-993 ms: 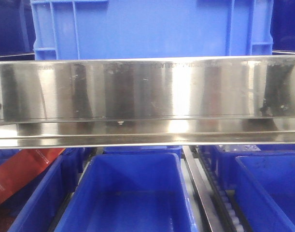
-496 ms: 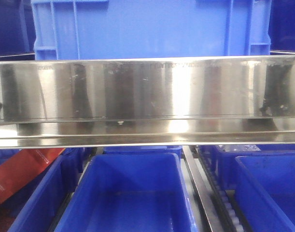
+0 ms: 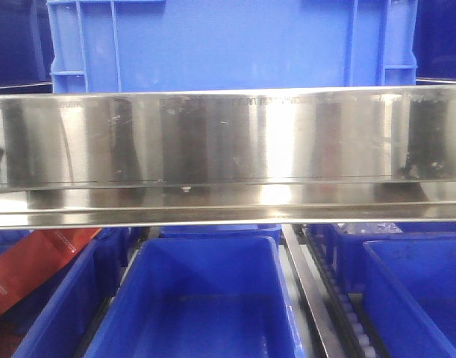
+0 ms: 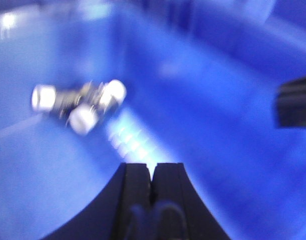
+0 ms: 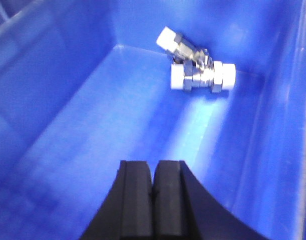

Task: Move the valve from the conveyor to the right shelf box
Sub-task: 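Open both grippers to drop the valves into the blue bin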

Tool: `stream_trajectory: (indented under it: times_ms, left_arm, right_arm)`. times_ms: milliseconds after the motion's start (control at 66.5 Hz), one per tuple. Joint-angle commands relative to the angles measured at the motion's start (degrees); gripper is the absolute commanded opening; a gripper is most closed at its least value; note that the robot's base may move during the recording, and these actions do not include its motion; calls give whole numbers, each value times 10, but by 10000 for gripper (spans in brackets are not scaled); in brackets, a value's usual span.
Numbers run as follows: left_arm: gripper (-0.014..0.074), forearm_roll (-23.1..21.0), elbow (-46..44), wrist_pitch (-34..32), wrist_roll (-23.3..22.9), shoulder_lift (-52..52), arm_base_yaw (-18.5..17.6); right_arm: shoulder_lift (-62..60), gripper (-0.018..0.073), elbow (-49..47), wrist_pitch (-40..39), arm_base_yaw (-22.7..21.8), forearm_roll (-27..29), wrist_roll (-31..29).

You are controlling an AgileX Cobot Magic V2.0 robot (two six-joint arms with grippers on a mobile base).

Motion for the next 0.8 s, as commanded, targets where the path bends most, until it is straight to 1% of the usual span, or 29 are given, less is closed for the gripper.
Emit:
stream_trajectory:
  times_ms: [0, 120, 226, 271, 346, 361, 421, 542, 617, 692, 782]
  left_arm:
    - [-111, -12, 2, -32, -4, -31, -1]
    - [-111, -18, 30, -80, -4, -67, -1]
    - [-111, -30, 75, -135, -4, -104, -1]
    - [-111, -31, 96, -155, -4, -119, -3]
    - [-111, -31, 156, -214, 0, -154, -15]
    - [-111, -31, 178, -232, 0, -166, -21]
    - [-111, -31, 223, -270, 0, -189, -34]
    - [-111, -27, 332, -346, 0, -243, -65]
    - [-111, -27, 391, -379, 0, -275, -80]
    - [-111, -27, 452, -409, 0, -315, -91]
    - [-111, -27, 518, -439, 0, -364, -93]
  right_arm:
    - [-35, -162, 2, -25, 0, -1, -1]
    - [-76, -162, 38, -70, 0, -21, -1]
    - [-124, -162, 101, -124, 0, -41, -1]
    - [-148, -162, 143, -160, 0, -49, -1]
    - [-196, -162, 216, -226, 0, -49, -1]
    - [-207, -162, 242, -250, 0, -49, -1]
    - [-242, -162, 299, -303, 0, -49, -1]
    - [-310, -162, 401, -385, 0, -49, -1]
    - [-356, -162, 459, -418, 0, -49, -1]
    - [-400, -162, 506, -435, 0, -49, -1]
    - [-457, -162, 560, -459, 0, -49, -1]
